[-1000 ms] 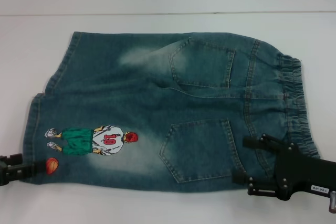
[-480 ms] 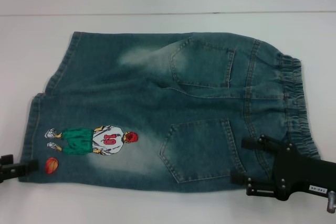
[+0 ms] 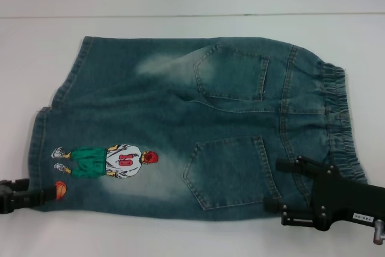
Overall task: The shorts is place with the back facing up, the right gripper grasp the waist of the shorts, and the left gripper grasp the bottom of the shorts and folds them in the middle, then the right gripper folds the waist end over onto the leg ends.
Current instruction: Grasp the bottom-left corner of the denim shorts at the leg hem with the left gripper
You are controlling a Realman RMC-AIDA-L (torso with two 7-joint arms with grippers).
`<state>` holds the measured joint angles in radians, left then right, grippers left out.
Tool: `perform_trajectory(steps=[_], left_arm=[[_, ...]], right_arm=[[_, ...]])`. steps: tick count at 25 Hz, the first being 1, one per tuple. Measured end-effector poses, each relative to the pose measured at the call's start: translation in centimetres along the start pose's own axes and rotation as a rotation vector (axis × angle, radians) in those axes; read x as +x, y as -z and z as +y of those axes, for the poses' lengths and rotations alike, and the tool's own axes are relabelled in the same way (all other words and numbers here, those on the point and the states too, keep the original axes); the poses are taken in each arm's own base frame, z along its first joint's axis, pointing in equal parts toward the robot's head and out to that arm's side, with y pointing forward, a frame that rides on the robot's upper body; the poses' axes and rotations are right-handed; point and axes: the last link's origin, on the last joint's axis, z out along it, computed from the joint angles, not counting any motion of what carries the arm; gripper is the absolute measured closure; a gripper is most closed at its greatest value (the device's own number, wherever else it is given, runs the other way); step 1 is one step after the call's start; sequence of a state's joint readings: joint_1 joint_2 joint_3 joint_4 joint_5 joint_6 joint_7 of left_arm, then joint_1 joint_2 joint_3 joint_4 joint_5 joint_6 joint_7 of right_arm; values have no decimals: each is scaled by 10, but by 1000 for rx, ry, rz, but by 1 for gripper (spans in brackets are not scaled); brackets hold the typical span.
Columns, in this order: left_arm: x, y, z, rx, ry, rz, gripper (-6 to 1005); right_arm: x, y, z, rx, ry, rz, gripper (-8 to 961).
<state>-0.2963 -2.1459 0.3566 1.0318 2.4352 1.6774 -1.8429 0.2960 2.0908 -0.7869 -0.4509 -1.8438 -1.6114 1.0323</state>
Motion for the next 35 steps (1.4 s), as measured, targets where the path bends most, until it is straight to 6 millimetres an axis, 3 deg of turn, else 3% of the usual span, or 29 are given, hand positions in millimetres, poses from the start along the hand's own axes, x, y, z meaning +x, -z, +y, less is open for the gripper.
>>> perform_trajectory(steps=[18,33,35], left_arm=[[-4,-2,2,-6,34,-32,73],[7,-13,0,2,23,-82,74],[8,-14,0,8,15,-95,126]], right_arm=[[2,1,0,7,-6,3,7],[1,0,0,1,-3,0,7],[1,1,1,1,-4,0,7]])
